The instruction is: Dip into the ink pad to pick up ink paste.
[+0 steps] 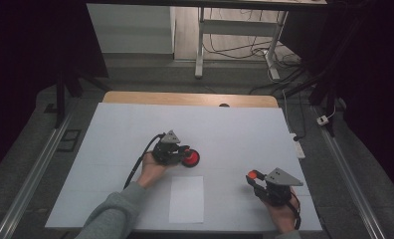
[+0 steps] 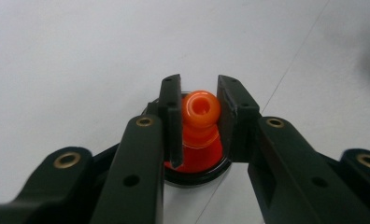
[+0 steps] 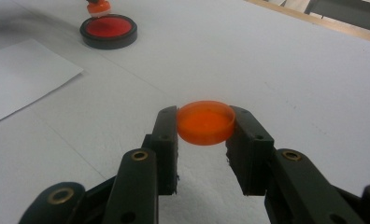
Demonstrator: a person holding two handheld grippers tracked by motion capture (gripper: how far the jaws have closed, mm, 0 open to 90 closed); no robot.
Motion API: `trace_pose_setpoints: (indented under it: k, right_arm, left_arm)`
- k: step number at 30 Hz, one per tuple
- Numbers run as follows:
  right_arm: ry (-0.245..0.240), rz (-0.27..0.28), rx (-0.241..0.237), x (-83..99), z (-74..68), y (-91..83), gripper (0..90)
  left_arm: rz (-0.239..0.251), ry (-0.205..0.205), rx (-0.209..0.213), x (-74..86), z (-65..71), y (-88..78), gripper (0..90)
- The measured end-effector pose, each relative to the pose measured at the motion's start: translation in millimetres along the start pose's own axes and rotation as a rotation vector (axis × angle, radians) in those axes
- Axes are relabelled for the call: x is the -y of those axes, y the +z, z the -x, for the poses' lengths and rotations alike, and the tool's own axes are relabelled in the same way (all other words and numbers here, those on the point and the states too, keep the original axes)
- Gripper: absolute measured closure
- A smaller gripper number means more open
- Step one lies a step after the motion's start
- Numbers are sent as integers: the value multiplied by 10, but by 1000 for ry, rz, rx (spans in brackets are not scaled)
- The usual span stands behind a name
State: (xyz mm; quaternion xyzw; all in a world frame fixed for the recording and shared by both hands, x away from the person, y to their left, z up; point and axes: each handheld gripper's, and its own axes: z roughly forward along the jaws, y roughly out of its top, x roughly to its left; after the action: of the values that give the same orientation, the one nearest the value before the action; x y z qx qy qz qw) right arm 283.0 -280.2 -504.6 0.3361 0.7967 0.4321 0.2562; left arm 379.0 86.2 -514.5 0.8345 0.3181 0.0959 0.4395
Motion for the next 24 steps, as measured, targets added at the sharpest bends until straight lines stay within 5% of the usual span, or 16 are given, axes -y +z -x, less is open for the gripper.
trace_pose_setpoints:
  k: [24]
  right_arm:
    - [1, -1, -10, -2, -10, 1, 645]
  left_arm:
    - [-17, 21, -22, 45, 16, 112, 727]
